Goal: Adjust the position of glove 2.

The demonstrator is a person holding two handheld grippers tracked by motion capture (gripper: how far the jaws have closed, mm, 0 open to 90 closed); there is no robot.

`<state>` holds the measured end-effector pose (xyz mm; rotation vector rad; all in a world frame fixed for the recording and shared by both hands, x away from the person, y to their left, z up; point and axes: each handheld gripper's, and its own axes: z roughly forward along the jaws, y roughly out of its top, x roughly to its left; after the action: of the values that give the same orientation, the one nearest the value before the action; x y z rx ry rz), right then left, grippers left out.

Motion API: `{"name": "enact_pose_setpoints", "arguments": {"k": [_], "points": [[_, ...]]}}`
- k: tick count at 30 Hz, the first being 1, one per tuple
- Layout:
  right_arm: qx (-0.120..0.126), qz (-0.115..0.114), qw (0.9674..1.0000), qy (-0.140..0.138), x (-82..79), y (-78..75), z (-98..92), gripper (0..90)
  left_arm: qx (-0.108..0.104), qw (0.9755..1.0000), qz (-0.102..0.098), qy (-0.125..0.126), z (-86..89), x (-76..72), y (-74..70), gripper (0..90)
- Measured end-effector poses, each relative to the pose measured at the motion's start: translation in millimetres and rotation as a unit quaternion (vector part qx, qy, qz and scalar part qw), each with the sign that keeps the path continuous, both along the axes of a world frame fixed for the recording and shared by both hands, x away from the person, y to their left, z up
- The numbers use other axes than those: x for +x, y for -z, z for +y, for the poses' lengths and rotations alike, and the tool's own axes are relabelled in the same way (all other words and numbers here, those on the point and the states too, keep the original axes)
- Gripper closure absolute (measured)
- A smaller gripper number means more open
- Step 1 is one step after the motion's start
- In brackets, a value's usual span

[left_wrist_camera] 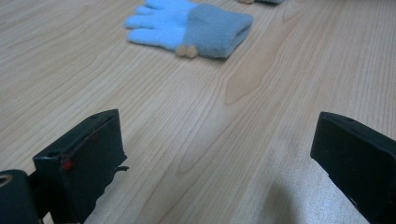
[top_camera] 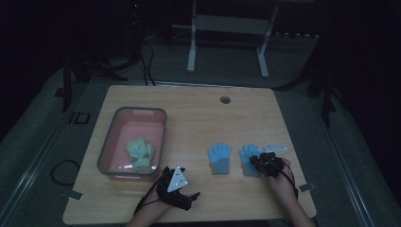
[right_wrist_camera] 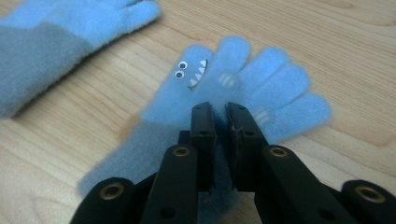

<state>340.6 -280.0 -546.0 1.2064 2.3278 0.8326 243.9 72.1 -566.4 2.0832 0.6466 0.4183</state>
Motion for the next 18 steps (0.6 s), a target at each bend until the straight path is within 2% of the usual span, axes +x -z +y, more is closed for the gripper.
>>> {"name": "enact_pose_setpoints", "arguments": {"k": [6, 8, 9, 15, 18], "points": [[0.002, 0.003, 0.9999, 0.014, 0.0, -1.8, 2.8, 85.3, 0.001, 1.0000, -0.001, 0.000, 0.0, -0.2, -0.7, 2.9], [0.014, 0.001, 0.9996, 0.024, -0.3, -4.8, 3.2, 85.7, 0.000, 1.0000, -0.001, 0.000, 0.2, -0.1, -0.7, 2.9], [0.011, 0.001, 0.9996, 0.024, -0.5, -6.9, 4.6, 85.8, 0.001, 1.0000, 0.000, 0.000, 0.2, 0.0, -0.6, 2.9], [0.006, -0.018, 0.9991, 0.037, -1.6, -28.0, 15.9, 86.1, -0.001, 1.0000, 0.000, 0.001, 0.5, -0.1, -0.9, 2.8], [0.010, -0.029, 0.9989, 0.035, -2.7, -40.8, 22.5, 86.1, 0.001, 1.0000, 0.000, 0.002, 0.3, -0.2, -0.7, 2.9]]}}
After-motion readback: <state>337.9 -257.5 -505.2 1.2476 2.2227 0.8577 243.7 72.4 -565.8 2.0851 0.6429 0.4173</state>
